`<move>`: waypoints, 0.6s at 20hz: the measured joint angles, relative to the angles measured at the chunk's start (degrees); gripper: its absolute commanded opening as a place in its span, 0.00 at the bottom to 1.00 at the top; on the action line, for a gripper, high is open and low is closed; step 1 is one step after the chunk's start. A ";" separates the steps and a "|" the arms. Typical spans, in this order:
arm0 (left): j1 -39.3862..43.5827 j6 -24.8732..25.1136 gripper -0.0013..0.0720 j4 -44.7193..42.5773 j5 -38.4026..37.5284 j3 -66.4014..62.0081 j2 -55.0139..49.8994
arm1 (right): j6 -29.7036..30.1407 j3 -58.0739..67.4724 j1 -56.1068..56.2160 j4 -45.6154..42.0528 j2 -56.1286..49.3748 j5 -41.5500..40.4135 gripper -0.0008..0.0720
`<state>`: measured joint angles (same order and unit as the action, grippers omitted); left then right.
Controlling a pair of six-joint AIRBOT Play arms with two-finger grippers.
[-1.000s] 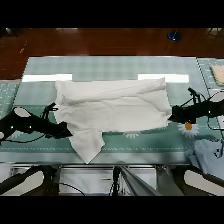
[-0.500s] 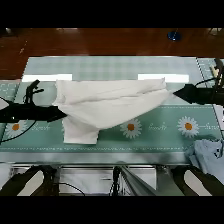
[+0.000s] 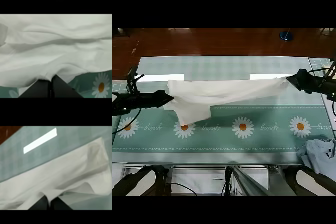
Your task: Fold the shirts.
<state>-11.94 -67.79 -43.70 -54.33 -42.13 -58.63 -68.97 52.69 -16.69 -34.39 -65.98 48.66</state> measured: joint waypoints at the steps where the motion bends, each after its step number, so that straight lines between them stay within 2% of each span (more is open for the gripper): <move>1: -0.33 0.13 0.06 1.03 1.07 -0.48 -0.94 | 0.26 1.33 0.04 0.46 -1.60 -0.57 0.04; 5: -0.96 1.22 0.06 3.85 5.03 -4.20 -5.33 | 0.87 7.72 1.99 -0.13 -7.89 -2.47 0.04; 12: 0.46 2.29 0.06 5.77 6.75 -16.26 -15.82 | 1.07 12.55 7.06 -5.05 -15.82 -7.08 0.04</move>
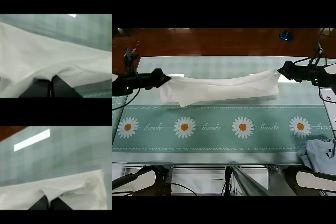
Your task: Fold the shirts.
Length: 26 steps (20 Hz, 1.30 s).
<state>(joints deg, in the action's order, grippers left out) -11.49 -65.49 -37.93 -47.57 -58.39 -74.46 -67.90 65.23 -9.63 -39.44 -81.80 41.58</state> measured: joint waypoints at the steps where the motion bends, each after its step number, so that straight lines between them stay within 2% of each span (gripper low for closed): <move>1: 0.17 0.04 0.06 0.26 -0.13 -1.97 -1.53 | 0.00 0.15 0.31 -1.36 -0.55 -0.72 0.04; 6: 0.44 0.24 0.06 0.46 -1.92 -8.48 -8.90 | -0.28 0.50 1.03 -5.99 -1.68 -3.87 0.04; 14: 0.48 2.12 0.06 0.42 -2.60 -10.38 -15.72 | -0.70 0.57 1.20 -12.20 -2.45 -5.88 0.04; 20: 0.48 3.23 0.06 0.28 1.79 -10.49 -16.59 | -1.81 0.57 1.27 -12.87 -5.70 -6.49 0.04; 26: 0.52 3.43 0.06 0.28 4.57 -10.49 -18.03 | -2.21 0.57 1.27 -9.27 -9.46 -6.29 0.04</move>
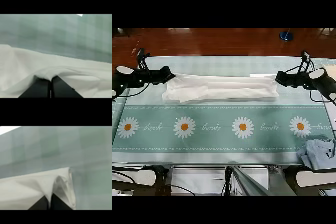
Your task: Fold the shirts.
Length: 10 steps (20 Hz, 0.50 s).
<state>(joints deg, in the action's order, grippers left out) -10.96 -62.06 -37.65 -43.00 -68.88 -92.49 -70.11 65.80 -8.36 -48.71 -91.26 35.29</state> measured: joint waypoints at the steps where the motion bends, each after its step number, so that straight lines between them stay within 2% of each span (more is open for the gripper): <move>1: 0.00 0.00 0.07 0.02 0.13 0.00 -0.52 | -0.04 0.00 0.00 0.68 -0.55 0.33 0.05; 2: 0.00 0.00 0.09 0.00 0.24 0.00 -1.11 | -0.04 0.00 0.00 1.25 -0.98 0.70 0.11; 3: 0.00 -0.02 0.17 0.00 0.24 0.00 -1.86 | -0.07 0.00 0.00 1.95 -1.36 1.01 0.25; 4: 0.02 -0.04 0.26 0.02 0.24 0.00 -2.38 | -0.17 0.00 0.00 2.34 -1.55 1.31 0.34; 5: 0.02 -0.07 0.50 0.07 0.22 0.00 -2.93 | -0.20 0.00 0.00 2.95 -1.77 1.44 0.44; 6: 0.00 -0.11 0.87 0.04 0.24 0.00 -3.23 | -0.17 0.00 0.00 3.41 -1.88 1.75 0.58; 7: -0.11 -0.24 1.00 0.07 0.74 -0.07 -3.37 | -0.17 0.04 0.00 4.02 -1.95 1.84 0.67; 8: -0.48 -0.48 1.00 0.28 1.42 -0.48 -3.34 | 0.02 0.17 -0.09 4.55 -1.79 2.23 0.73; 10: -2.38 -1.16 1.00 0.15 3.04 -2.43 -2.73 | 0.90 1.09 -0.61 5.14 -0.50 3.63 0.76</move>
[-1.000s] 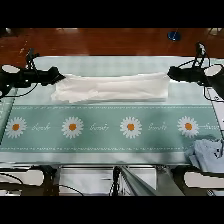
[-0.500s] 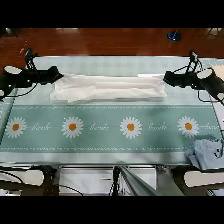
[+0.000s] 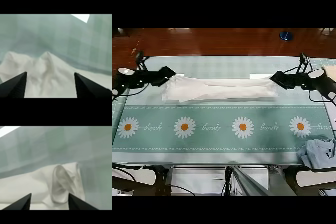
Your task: Fold the shirts.
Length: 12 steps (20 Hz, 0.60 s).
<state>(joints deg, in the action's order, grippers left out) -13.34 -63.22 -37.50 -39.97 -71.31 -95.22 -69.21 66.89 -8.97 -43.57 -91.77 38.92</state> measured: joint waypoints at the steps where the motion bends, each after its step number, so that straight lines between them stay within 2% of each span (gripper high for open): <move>1: -1.49 -0.17 1.00 0.07 0.39 -1.66 0.68 | 0.24 0.85 -0.61 -0.68 1.01 1.29 0.76; 3: -4.68 -0.59 0.98 -0.20 -0.02 -4.96 2.12 | -0.57 3.50 -2.32 -4.35 3.19 4.31 0.75; 6: -9.07 -0.81 0.96 -2.05 -1.20 -8.92 4.92 | -5.97 9.66 -5.18 -16.85 4.46 11.56 0.76; 7: -9.90 -0.94 0.90 -2.84 -2.93 -9.66 5.84 | -7.28 11.61 -5.88 -20.74 4.22 14.14 0.83; 8: -10.43 -1.20 0.89 -3.78 -4.00 -10.14 6.47 | -8.28 13.35 -6.54 -23.87 3.63 16.65 0.84; 10: -10.82 -1.99 0.89 -5.77 -7.41 -10.75 7.15 | -8.76 16.11 -7.78 -25.68 1.64 20.63 0.84; 12: -10.32 -2.51 0.89 -7.61 -10.45 -11.13 7.58 | -7.04 17.64 -9.18 -21.29 -1.46 24.13 0.84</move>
<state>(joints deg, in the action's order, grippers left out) -23.66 -65.73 -45.10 -50.41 -82.43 -87.64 -76.25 84.53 -18.15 -64.86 -93.23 63.05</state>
